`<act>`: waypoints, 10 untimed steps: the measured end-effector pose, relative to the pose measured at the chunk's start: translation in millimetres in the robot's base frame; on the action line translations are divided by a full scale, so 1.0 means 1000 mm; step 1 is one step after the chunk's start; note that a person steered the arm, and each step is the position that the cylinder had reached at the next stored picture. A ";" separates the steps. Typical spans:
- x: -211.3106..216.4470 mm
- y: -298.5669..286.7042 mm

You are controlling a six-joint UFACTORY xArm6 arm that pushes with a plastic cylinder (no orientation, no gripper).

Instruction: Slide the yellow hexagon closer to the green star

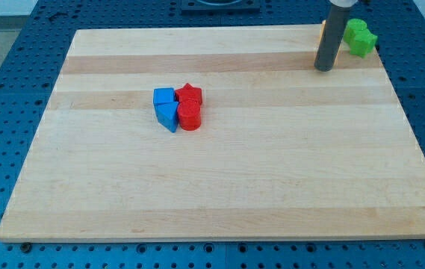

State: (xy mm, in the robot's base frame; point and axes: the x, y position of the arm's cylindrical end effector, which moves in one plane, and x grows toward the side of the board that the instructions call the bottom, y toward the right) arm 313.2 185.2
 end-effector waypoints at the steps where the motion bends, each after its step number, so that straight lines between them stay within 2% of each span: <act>1: -0.003 0.000; 3: -0.006 -0.043; 6: -0.019 -0.007; 10: -0.026 -0.003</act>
